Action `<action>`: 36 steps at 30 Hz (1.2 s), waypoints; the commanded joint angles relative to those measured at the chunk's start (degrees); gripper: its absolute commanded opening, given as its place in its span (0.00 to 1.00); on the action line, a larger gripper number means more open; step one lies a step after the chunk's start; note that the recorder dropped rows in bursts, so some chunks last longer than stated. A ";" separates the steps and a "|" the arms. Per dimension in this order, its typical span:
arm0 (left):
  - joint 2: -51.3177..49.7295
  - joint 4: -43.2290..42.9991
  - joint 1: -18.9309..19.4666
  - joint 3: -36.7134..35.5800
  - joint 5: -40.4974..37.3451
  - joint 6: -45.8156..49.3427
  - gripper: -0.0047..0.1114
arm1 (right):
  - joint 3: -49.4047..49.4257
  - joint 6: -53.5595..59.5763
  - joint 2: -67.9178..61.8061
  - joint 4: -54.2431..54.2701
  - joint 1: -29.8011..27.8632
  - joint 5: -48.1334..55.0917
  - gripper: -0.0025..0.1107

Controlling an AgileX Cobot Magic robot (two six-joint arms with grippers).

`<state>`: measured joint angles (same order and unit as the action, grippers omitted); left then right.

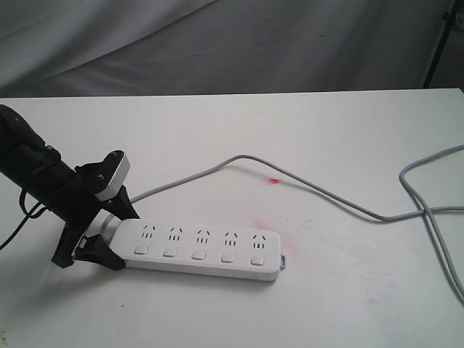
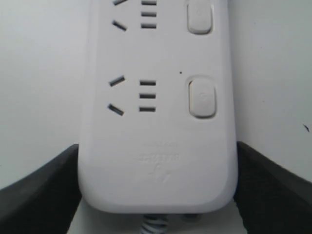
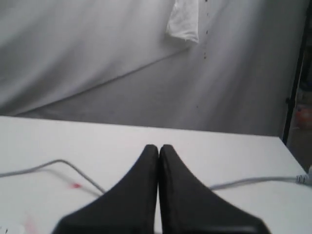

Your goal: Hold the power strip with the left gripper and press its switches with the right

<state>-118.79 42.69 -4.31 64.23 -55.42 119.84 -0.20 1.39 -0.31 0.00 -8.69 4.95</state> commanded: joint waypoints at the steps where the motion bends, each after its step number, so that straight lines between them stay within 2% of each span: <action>1: 0.09 0.32 -0.32 -0.26 0.16 0.12 0.04 | 0.20 0.07 0.31 -0.49 0.18 -9.44 0.02; 4: 0.09 0.32 -0.32 -0.26 0.16 0.12 0.04 | 0.20 0.07 0.31 -0.49 0.18 -14.51 0.02; 16: 0.09 0.32 -0.32 -0.26 0.16 0.12 0.04 | 0.20 0.07 0.31 -0.49 0.18 -15.04 0.02; 28: 0.09 0.32 -0.32 -0.26 0.16 0.12 0.04 | 0.20 -0.44 0.31 -0.49 0.18 -30.61 0.02; 31: 0.09 0.32 -0.32 -0.26 0.16 0.12 0.04 | 0.20 -4.14 0.31 -0.49 0.18 -33.45 0.02; 36: 0.09 0.32 -0.32 -0.26 0.16 0.12 0.04 | 0.20 -16.41 0.31 -0.49 0.18 -37.33 0.02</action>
<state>-118.79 42.69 -4.31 64.23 -55.42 119.84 -0.20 -8.60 -0.31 0.00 -8.69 -29.75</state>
